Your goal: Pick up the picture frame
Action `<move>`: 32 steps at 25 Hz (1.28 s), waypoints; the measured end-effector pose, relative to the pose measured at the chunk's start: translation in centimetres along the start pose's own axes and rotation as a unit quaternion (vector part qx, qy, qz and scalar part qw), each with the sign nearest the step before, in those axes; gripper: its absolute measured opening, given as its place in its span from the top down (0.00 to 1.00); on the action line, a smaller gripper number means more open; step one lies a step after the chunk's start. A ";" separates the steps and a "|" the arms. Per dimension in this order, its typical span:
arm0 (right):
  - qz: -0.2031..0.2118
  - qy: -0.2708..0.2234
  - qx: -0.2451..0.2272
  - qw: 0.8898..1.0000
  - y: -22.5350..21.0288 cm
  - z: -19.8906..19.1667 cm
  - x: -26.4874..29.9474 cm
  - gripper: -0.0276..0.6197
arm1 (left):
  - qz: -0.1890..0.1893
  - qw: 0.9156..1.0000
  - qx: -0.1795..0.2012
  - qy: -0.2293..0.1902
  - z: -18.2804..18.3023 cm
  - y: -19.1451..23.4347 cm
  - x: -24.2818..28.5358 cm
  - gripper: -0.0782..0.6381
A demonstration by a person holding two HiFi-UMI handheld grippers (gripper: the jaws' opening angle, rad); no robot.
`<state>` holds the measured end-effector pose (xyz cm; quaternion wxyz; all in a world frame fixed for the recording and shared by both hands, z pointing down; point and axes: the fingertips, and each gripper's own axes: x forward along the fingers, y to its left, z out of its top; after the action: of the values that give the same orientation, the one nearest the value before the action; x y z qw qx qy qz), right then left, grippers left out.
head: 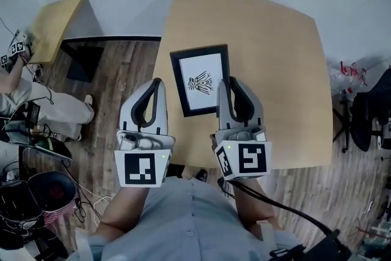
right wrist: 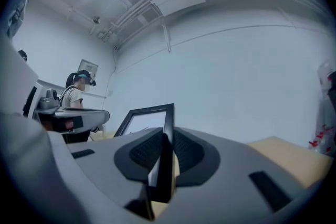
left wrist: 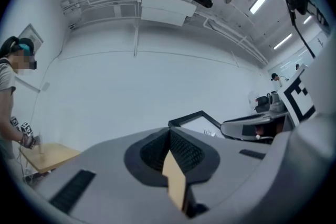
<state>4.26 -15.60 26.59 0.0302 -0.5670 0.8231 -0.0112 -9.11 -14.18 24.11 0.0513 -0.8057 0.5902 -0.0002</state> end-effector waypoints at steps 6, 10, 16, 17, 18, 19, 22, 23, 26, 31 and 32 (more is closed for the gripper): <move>0.004 -0.031 -0.020 0.999 0.6 2.3 -0.9 0.87 | -0.011 0.999 0.013 -0.030 1.9 -1.0 -0.3 0.89; 0.008 -0.037 -0.029 0.999 0.9 2.7 -1.2 0.87 | -0.010 0.999 0.015 -0.044 2.8 -1.1 -0.3 0.89; 0.010 -0.047 -0.028 0.998 0.9 3.2 -1.7 0.87 | -0.009 0.999 0.011 -0.052 3.2 -1.5 -0.4 0.89; 0.009 -0.047 -0.027 0.998 0.7 3.2 -1.7 0.87 | -0.009 0.999 0.010 -0.051 3.2 -1.6 -0.4 0.89; 0.008 -0.047 -0.027 0.998 0.6 3.2 -1.8 0.87 | -0.009 0.999 0.009 -0.051 3.2 -1.7 -0.3 0.89; 0.007 -0.047 -0.027 0.998 0.5 3.2 -1.8 0.87 | -0.010 0.999 0.010 -0.051 3.2 -1.7 -0.3 0.89; 0.006 -0.048 -0.027 0.998 0.3 3.2 -1.9 0.87 | -0.010 0.998 0.012 -0.053 3.2 -1.8 -0.3 0.89; 0.006 -0.049 -0.027 0.998 0.3 3.2 -1.9 0.87 | -0.010 0.998 0.012 -0.053 3.2 -1.9 -0.3 0.89; 0.006 -0.049 -0.026 0.998 0.5 3.2 -1.9 0.87 | -0.010 0.998 0.013 -0.056 3.3 -1.8 -0.3 0.89; 0.007 -0.048 -0.026 0.999 0.4 3.1 -1.8 0.87 | -0.009 0.998 0.013 -0.056 3.3 -1.8 -0.2 0.89; 0.006 -0.048 -0.026 0.999 0.4 3.1 -1.8 0.87 | -0.010 0.998 0.013 -0.056 3.3 -1.8 -0.2 0.89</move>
<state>4.73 -13.75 23.58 0.0549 -0.5621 0.8244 0.0371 -7.26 -13.19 21.00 0.0952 -0.8093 0.5785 0.0369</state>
